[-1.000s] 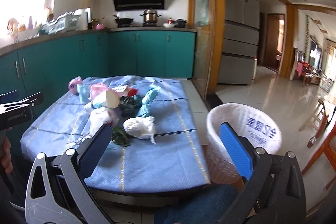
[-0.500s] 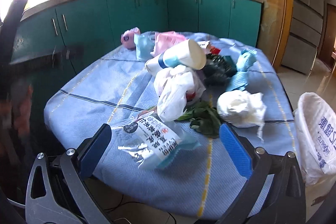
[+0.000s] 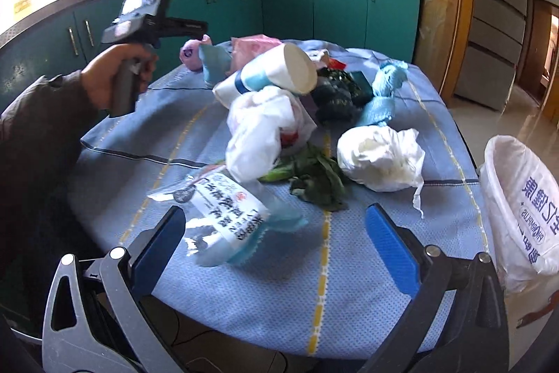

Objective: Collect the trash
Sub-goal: 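Grasp the pink plastic bag with the left tool while the right tool approaches the snack bag, then grasp the clear packaged snack bag with the right tool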

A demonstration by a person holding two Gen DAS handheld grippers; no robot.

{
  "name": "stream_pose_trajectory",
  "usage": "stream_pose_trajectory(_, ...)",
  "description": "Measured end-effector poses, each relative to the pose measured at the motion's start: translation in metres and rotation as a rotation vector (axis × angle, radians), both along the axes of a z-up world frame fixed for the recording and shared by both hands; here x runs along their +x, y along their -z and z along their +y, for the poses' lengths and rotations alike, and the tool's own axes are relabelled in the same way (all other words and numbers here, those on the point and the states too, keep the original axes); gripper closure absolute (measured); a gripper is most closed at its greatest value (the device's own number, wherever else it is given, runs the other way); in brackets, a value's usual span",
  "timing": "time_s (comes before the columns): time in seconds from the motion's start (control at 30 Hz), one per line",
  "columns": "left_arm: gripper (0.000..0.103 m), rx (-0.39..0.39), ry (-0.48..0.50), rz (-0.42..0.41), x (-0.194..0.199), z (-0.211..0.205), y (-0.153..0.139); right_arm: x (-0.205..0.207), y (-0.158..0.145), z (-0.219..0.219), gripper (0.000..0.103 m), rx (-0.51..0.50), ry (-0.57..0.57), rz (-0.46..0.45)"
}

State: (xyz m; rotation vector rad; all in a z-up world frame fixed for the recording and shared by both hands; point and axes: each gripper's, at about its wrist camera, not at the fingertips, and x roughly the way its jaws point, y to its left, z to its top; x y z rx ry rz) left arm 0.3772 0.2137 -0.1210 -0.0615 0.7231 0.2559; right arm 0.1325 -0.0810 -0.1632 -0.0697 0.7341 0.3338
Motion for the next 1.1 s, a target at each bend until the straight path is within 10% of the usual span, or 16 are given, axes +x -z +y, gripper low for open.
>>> stream_pose_trajectory(0.17,0.052,-0.001,0.050,0.037,0.016,-0.004,0.017,0.004,0.001,0.001,0.003,0.013,-0.011,0.001)
stream_pose_trajectory(0.27,0.057,-0.016,0.067,-0.001,0.006,-0.002,0.015,0.004,0.002,0.006,0.003,0.019,-0.038,0.002)
stream_pose_trajectory(0.87,0.058,-0.014,0.172,-0.206,-0.214,-0.047,-0.039,0.030,0.021,0.042,0.003,0.063,-0.221,0.069)
stream_pose_trajectory(1.1,0.057,-0.028,0.163,-0.260,-0.244,-0.060,-0.053,0.023,0.017,0.045,0.040,0.095,-0.247,0.061)
